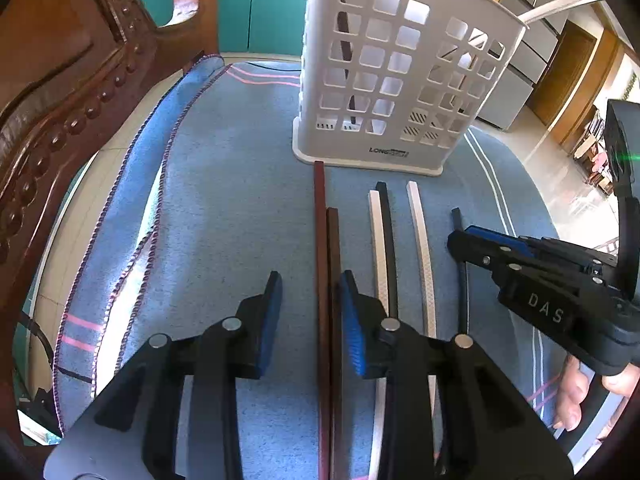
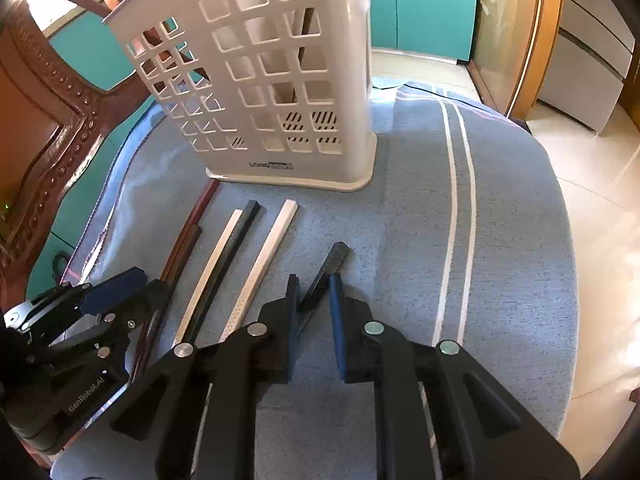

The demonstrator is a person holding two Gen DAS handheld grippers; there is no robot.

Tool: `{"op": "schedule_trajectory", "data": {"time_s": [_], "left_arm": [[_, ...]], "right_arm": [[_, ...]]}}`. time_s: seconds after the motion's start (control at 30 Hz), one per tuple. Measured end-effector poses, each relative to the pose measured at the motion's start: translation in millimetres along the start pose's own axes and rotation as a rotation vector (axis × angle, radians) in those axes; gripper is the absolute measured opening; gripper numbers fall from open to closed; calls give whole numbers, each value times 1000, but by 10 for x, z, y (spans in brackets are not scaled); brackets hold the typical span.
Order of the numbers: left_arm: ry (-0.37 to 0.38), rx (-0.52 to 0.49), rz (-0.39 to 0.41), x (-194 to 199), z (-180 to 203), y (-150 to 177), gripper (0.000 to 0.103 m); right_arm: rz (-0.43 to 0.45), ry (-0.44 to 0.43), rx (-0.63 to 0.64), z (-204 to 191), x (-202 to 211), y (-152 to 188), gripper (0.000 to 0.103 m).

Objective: Organize utensils
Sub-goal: 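Lower both tools over the remaining chopsticks on the cloth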

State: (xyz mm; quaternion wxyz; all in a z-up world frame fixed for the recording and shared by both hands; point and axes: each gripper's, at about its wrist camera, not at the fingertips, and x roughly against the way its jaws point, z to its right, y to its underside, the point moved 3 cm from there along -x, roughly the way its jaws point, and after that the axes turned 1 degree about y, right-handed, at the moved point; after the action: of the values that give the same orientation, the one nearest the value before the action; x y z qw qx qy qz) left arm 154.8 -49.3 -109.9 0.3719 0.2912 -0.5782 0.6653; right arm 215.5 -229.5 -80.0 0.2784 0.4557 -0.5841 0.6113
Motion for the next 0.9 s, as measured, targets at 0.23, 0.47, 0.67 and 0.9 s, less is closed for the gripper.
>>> {"op": "schedule_trajectory", "data": {"time_s": [0.23,0.47,0.67,0.9], "left_arm": [[-13,-4,-8,3,27,26,13],[107,66,32,243,-65,-23,13],[80,104,22,220,-194,-46,15],[-12,98,-10,56,-246,-41,17]], "right_arm": [[12,24,22,-58,-1,9,17],[11,19,23,-46,12,19,17],[10,17,20,-21,21,27,17],[17,46,40,-100,5,35,17]]}}
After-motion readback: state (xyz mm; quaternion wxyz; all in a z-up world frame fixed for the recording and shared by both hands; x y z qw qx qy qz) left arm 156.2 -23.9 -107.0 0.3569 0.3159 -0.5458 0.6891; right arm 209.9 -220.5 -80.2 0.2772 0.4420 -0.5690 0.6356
